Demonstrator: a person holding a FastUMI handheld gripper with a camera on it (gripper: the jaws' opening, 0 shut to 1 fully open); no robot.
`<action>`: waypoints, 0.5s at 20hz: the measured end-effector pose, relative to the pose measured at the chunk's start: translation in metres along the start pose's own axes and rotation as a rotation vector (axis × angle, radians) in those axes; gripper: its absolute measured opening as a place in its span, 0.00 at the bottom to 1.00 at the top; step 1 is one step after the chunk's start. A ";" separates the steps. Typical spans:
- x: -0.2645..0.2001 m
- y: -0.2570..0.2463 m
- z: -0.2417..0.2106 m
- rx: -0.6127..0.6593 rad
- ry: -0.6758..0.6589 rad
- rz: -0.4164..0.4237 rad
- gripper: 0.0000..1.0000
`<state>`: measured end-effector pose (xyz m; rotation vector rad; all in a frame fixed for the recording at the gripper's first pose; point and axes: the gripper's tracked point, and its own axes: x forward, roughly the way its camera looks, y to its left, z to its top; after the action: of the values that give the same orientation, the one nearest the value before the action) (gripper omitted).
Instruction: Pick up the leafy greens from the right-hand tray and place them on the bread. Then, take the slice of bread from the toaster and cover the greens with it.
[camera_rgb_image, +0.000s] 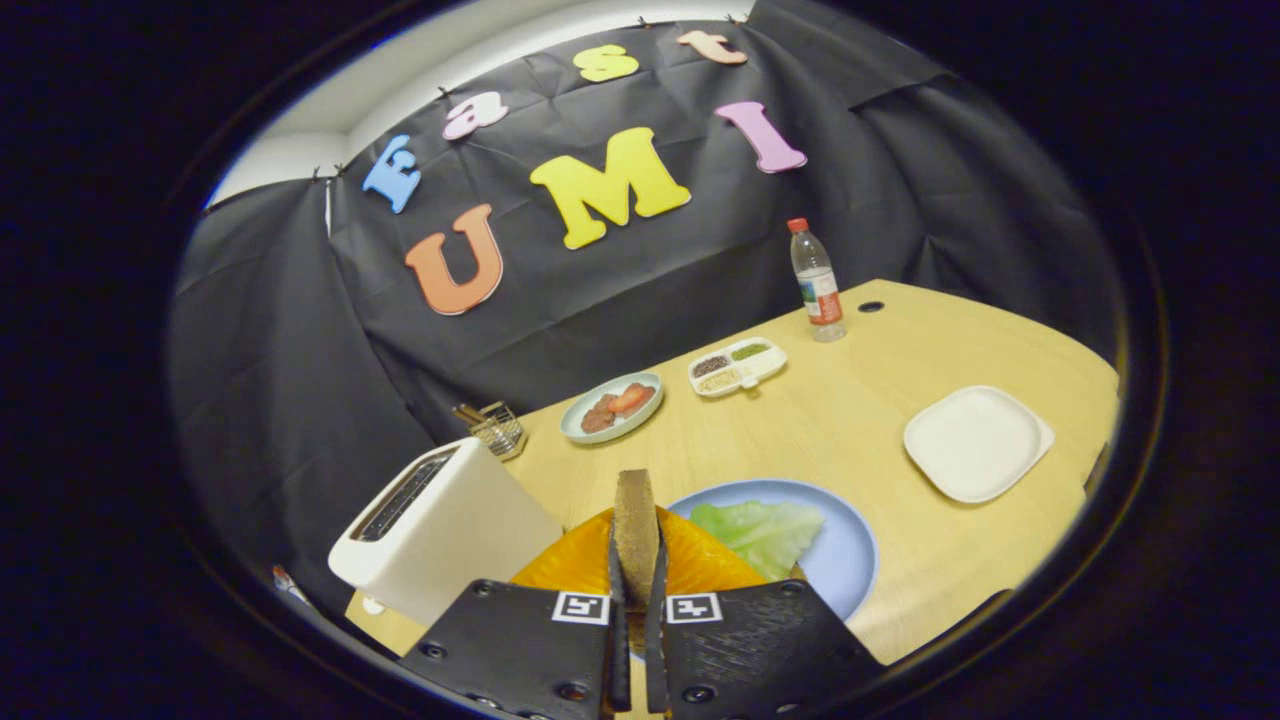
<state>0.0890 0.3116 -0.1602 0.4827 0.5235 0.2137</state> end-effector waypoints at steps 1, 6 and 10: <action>0.001 -0.006 -0.002 0.004 0.005 -0.003 0.06; 0.008 -0.045 -0.007 0.021 0.030 -0.032 0.12; 0.013 -0.065 -0.016 0.050 0.067 -0.018 0.22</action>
<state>0.0963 0.2650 -0.2096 0.5203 0.5994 0.2009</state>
